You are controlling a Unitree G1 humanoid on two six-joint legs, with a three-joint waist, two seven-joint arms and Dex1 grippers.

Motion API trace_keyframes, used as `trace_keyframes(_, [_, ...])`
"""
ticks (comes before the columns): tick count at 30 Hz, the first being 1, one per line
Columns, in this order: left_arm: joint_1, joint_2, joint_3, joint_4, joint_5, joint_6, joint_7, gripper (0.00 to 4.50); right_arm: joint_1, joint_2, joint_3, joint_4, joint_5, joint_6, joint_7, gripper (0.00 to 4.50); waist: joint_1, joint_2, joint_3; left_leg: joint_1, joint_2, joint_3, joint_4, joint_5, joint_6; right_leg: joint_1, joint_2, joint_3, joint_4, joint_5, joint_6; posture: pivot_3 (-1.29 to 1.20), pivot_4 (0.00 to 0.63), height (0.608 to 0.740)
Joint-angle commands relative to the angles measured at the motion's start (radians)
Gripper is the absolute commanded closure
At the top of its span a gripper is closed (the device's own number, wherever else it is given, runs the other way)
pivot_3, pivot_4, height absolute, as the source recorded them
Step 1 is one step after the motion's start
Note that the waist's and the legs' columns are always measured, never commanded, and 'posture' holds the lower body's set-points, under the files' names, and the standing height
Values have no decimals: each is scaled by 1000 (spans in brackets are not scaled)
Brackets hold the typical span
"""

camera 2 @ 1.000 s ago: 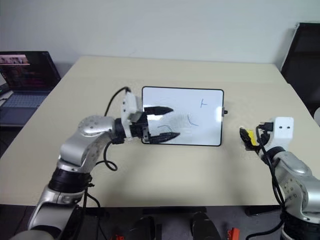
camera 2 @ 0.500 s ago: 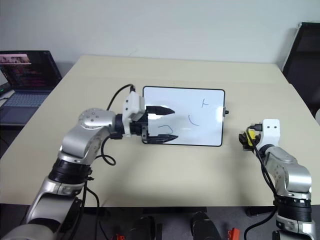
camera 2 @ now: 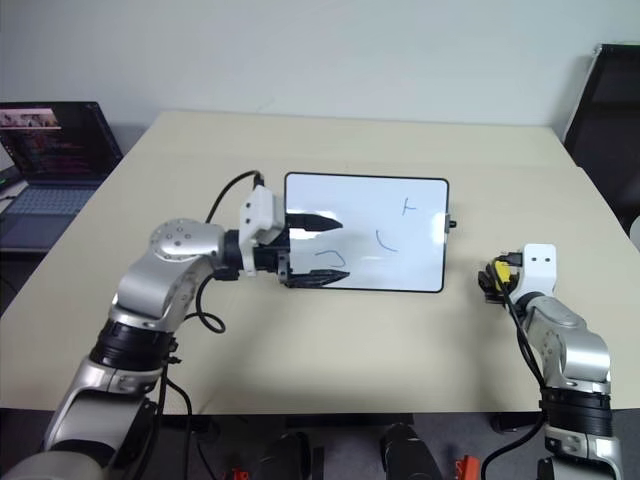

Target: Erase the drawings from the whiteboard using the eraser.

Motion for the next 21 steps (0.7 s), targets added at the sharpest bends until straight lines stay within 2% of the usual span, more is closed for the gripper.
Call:
trace_keyframes(1, [1,9,28,-18,1,-21,4,0,-15,-6,-15,-14,-4,-18,9,1133,0,0,0,0,0,0,0,0,0,0,0,0,0,0,0,0,150,740])
trace_keyframes(5, [2,8,28,-16,3,-22,7,0,-10,-4,-15,-20,-3,-22,16,2641,0,0,0,0,0,0,0,0,0,0,0,0,0,0,0,0,150,740])
trace_keyframes(7, [2,6,29,-12,4,-25,7,0,-12,6,-22,-18,-8,-33,3,3303,0,0,0,0,0,0,0,0,0,0,0,0,0,0,0,0,150,740])
trace_keyframes(8, [2,6,29,-11,4,-25,7,0,-12,10,-25,-18,-10,-38,0,3474,0,0,0,0,0,0,0,0,0,0,0,0,0,0,0,0,150,740])
trace_keyframes(16, [7,5,30,-9,8,-30,11,0,-3,22,-20,-36,-14,-37,-2,3488,0,0,0,0,0,0,0,0,0,0,0,0,0,0,0,0,150,740])
trace_keyframes(21, [15,11,41,-17,8,-18,32,0,6,4,0,-146,4,2,29,3488,0,0,0,0,0,0,0,0,0,0,0,0,1,0,0,0,150,740])
